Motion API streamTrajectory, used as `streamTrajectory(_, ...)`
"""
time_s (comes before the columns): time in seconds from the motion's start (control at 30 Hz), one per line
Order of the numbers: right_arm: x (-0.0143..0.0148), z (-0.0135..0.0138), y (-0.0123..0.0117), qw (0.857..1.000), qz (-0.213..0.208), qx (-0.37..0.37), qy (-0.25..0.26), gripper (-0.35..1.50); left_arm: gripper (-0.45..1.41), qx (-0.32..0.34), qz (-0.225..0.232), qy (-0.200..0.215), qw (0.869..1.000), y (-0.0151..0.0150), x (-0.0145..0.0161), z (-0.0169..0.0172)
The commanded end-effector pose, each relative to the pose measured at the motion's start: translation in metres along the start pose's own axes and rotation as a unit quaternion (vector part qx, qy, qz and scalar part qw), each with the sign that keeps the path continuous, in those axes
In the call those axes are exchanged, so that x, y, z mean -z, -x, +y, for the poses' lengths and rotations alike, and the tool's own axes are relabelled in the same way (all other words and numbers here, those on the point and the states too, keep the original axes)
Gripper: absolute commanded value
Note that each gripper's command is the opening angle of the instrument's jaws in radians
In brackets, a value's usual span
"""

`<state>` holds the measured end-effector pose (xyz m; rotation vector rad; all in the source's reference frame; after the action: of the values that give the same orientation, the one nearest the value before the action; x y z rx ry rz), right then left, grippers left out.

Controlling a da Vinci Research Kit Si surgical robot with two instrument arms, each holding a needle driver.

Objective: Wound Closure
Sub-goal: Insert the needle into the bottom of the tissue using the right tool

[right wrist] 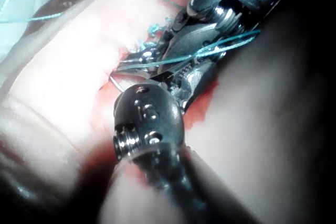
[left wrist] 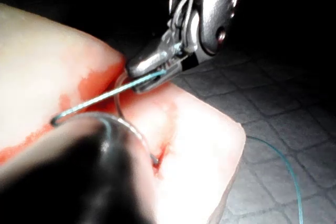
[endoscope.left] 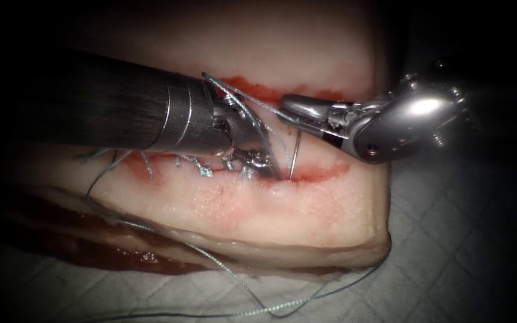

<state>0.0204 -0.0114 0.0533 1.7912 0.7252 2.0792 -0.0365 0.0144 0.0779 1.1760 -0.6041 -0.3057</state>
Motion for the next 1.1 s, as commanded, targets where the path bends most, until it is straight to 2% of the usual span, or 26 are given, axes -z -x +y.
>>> streamTrajectory(0.03,-0.001,-0.0001,-0.0004,1.0,-0.001,0.001,-0.002,-0.35,-0.45,-0.001,-0.001,0.001,1.0,0.0004,-0.0003,0.0005)
streamTrajectory(0.53,-0.0011,-0.0006,-0.0003,0.999,-0.01,-0.015,-0.033,-0.35,-0.45,0.001,0.0,0.0,1.0,0.0004,-0.0005,0.0004)
streamTrajectory(0.73,-0.001,-0.0012,-0.0003,0.999,-0.006,0.025,-0.036,-0.35,-0.45,0.001,0.001,0.0,1.0,0.0004,-0.0005,0.0003)
streamTrajectory(1.1,-0.0008,-0.0017,0.0002,0.999,-0.006,0.029,-0.037,-0.35,-0.45,0.003,0.001,-0.001,1.0,0.0004,-0.0005,0.0003)
